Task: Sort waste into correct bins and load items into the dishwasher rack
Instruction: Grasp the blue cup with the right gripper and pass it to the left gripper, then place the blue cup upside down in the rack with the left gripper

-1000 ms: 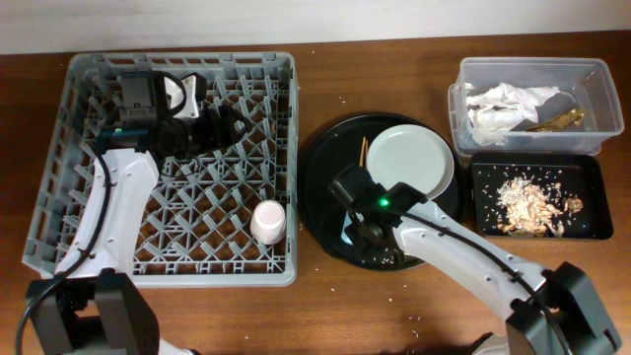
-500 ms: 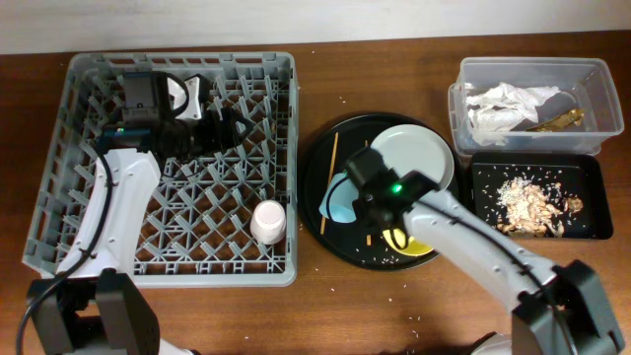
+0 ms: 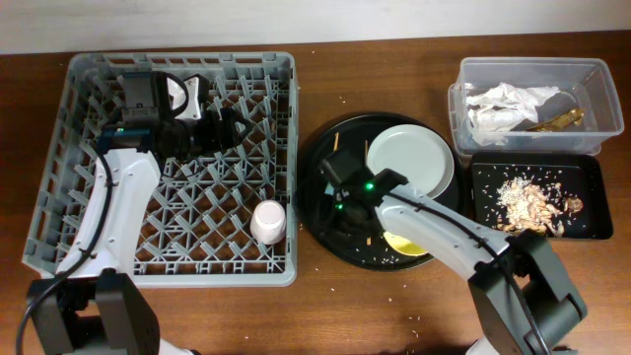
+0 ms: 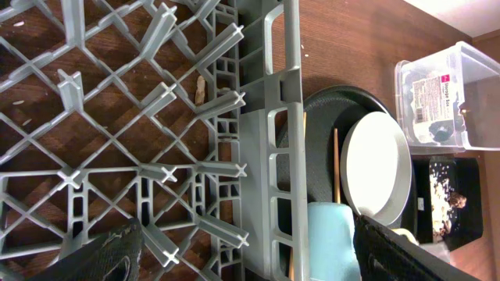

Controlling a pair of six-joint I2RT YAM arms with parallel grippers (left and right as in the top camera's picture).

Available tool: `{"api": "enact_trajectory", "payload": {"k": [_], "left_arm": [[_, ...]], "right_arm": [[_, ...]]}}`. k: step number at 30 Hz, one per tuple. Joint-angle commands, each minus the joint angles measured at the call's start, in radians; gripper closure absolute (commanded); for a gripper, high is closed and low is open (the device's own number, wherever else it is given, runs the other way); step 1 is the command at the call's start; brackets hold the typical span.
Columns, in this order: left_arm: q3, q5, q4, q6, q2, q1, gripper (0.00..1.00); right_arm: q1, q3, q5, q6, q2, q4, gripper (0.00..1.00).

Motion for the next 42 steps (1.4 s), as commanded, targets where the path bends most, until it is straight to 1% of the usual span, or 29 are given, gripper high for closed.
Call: {"api": "enact_trajectory", "payload": {"k": [1, 5, 7, 9, 11, 12, 14, 15, 16, 18, 19, 20, 22, 23, 24, 25, 26, 28, 30, 31, 33, 35, 36, 38, 42], "left_arm": [[-0.003, -0.004, -0.001, 0.020, -0.003, -0.004, 0.15], [-0.003, -0.004, -0.001, 0.020, -0.003, -0.004, 0.15], [-0.003, -0.004, -0.001, 0.020, -0.003, -0.004, 0.15], [-0.003, -0.004, -0.001, 0.020, -0.003, -0.004, 0.15], [-0.003, -0.003, -0.001, 0.020, -0.003, -0.007, 0.15], [-0.003, -0.004, -0.001, 0.020, -0.003, -0.013, 0.15], [-0.003, -0.004, -0.001, 0.020, -0.003, -0.021, 0.15], [-0.003, -0.004, -0.001, 0.020, -0.003, -0.027, 0.15], [-0.003, -0.004, -0.001, 0.020, -0.003, -0.029, 0.15], [-0.003, -0.004, -0.001, 0.020, -0.003, -0.029, 0.15], [-0.003, -0.004, 0.000, 0.020, -0.003, -0.029, 0.15], [-0.003, -0.004, 0.000, 0.020, -0.003, -0.029, 0.15], [-0.003, 0.010, 0.000, 0.020, -0.003, -0.029, 0.15], [-0.003, 0.058, 0.000, 0.021, -0.003, -0.028, 0.15], [-0.003, 0.138, 0.003, 0.036, -0.003, -0.021, 0.14], [-0.003, 0.263, 0.008, 0.074, -0.003, -0.013, 0.14], [-0.003, 0.436, 0.019, 0.118, -0.003, -0.001, 0.09], [-0.003, 0.621, 0.043, 0.124, -0.003, 0.003, 0.07], [-0.003, 0.755, 0.064, 0.124, -0.003, 0.003, 0.02], [-0.003, 0.848, 0.090, 0.124, -0.003, 0.006, 0.01], [-0.003, 0.985, 0.129, 0.124, -0.003, 0.009, 0.01], [-0.003, 1.044, 0.148, 0.124, -0.003, 0.009, 0.01], [-0.003, 1.044, 0.150, 0.124, -0.003, 0.009, 0.01], [-0.003, 1.044, 0.155, 0.123, -0.003, 0.009, 0.01], [-0.003, 1.044, 0.154, 0.123, -0.003, 0.008, 0.01]], "right_arm": [[-0.046, 0.000, 0.074, 0.029, 0.003, 0.032, 0.45], [-0.145, 0.000, 0.076, 0.031, 0.003, 0.049, 0.45], [-0.190, 0.000, 0.076, 0.031, 0.003, 0.088, 0.45], [-0.200, 0.000, 0.076, 0.031, 0.003, 0.126, 0.46], [-0.200, 0.000, 0.073, 0.019, 0.003, 0.172, 0.58], [-0.200, 0.000, 0.076, 0.019, 0.006, 0.185, 0.73], [-0.200, 0.000, 0.104, 0.019, 0.010, 0.196, 0.90], [-0.200, 0.000, 0.109, 0.002, 0.010, 0.201, 0.96], [-0.200, 0.000, 0.105, -0.042, 0.010, 0.210, 0.96], [-0.200, 0.001, 0.080, -0.083, 0.009, 0.212, 0.96], [-0.201, 0.008, 0.036, -0.134, 0.003, 0.218, 0.96], [-0.206, 0.040, -0.056, -0.226, -0.029, 0.213, 0.96], [-0.233, 0.095, -0.175, -0.328, -0.100, 0.172, 0.96], [-0.269, 0.121, -0.260, -0.383, -0.153, 0.150, 0.96], [-0.307, 0.126, -0.366, -0.429, -0.195, 0.163, 0.96], [-0.349, 0.126, -0.502, -0.478, -0.226, 0.201, 0.96], [-0.392, 0.126, -0.694, -0.506, -0.237, 0.289, 0.96], [-0.398, 0.126, -0.902, -0.503, -0.220, 0.459, 0.96], [-0.376, 0.126, -0.915, -0.493, -0.213, 0.515, 0.96], [-0.369, 0.126, -0.928, -0.483, -0.212, 0.540, 0.96], [-0.368, 0.126, -0.954, -0.483, -0.212, 0.563, 0.96], [-0.356, 0.126, -0.985, -0.473, -0.205, 0.591, 0.96], [-0.345, 0.126, -1.015, -0.467, -0.199, 0.621, 0.96], [-0.310, 0.126, -1.022, -0.468, -0.192, 0.640, 0.96], [-0.249, 0.126, -1.039, -0.467, -0.154, 0.739, 0.96]]}}
